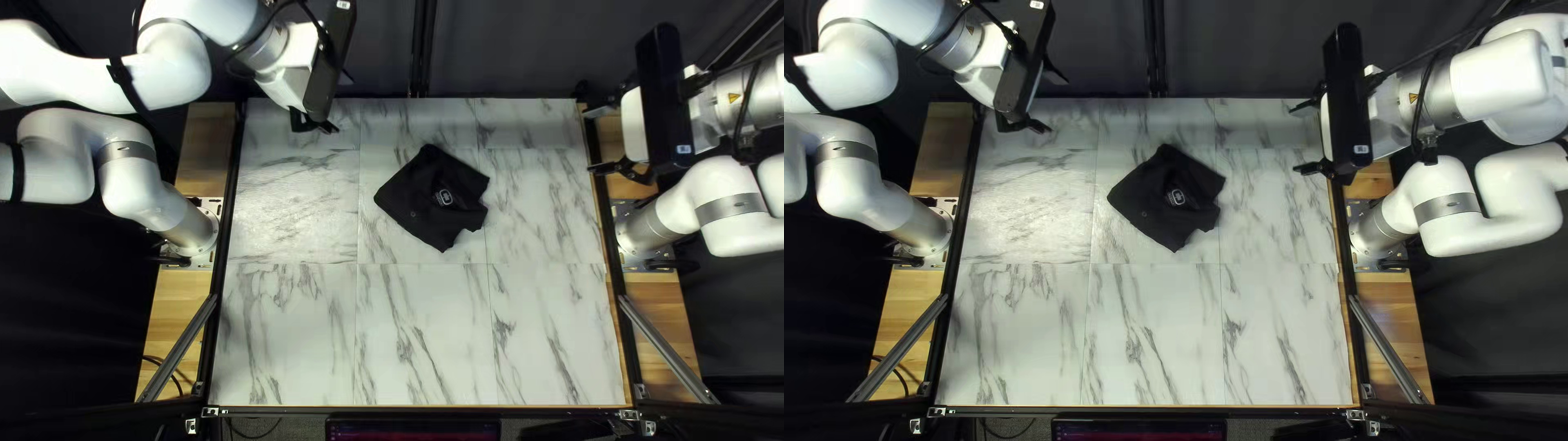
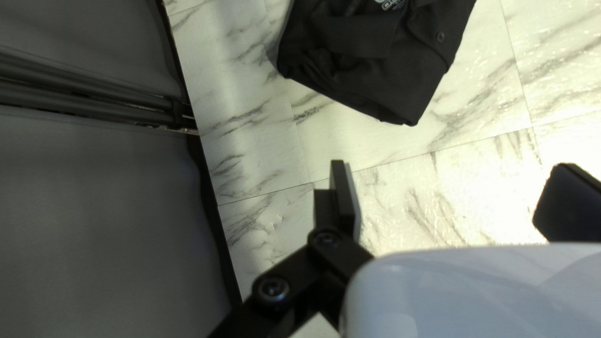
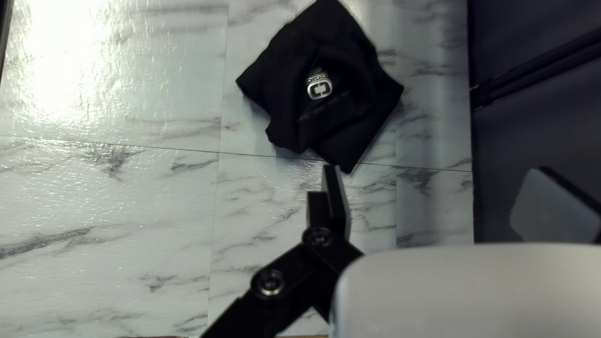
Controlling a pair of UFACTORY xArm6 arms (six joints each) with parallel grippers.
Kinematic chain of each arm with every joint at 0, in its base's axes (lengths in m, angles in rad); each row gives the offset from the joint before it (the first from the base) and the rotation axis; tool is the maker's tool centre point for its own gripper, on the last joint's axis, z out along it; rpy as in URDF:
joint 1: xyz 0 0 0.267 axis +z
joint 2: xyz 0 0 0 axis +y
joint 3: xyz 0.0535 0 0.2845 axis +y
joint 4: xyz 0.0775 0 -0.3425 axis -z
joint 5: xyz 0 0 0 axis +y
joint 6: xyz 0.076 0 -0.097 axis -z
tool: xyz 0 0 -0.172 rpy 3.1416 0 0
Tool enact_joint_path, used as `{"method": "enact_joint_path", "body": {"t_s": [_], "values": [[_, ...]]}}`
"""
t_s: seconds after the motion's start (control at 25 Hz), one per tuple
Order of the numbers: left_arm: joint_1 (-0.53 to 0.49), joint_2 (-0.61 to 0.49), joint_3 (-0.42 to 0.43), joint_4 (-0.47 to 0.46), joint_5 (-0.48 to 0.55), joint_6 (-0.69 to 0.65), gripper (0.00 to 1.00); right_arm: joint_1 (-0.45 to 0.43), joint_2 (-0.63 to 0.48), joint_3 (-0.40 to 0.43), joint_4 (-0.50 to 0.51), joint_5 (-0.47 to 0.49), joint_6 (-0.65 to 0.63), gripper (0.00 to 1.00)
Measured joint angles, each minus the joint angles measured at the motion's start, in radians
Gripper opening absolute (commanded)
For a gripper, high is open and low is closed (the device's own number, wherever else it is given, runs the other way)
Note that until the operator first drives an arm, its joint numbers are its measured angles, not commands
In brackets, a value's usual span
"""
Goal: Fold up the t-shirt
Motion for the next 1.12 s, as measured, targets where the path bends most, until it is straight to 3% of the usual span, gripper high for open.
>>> {"method": "enact_joint_path", "body": {"t_s": [0.32,0.6,1.12], "values": [[0.001,-0.001,0.001,-0.001,0.000,0.001,1.00,-0.004,-0.003,0.002,0.001,-0.001,-0.005,1.00],[0.101,-0.021,0.002,-0.090,0.010,0.083,1.00,-0.177,0.011,-0.055,0.173,-0.014,-0.185,1.00],[0.104,-0.021,0.001,-0.094,0.013,0.087,1.00,-0.184,0.013,-0.059,0.183,-0.013,-0.196,1.00]]}}
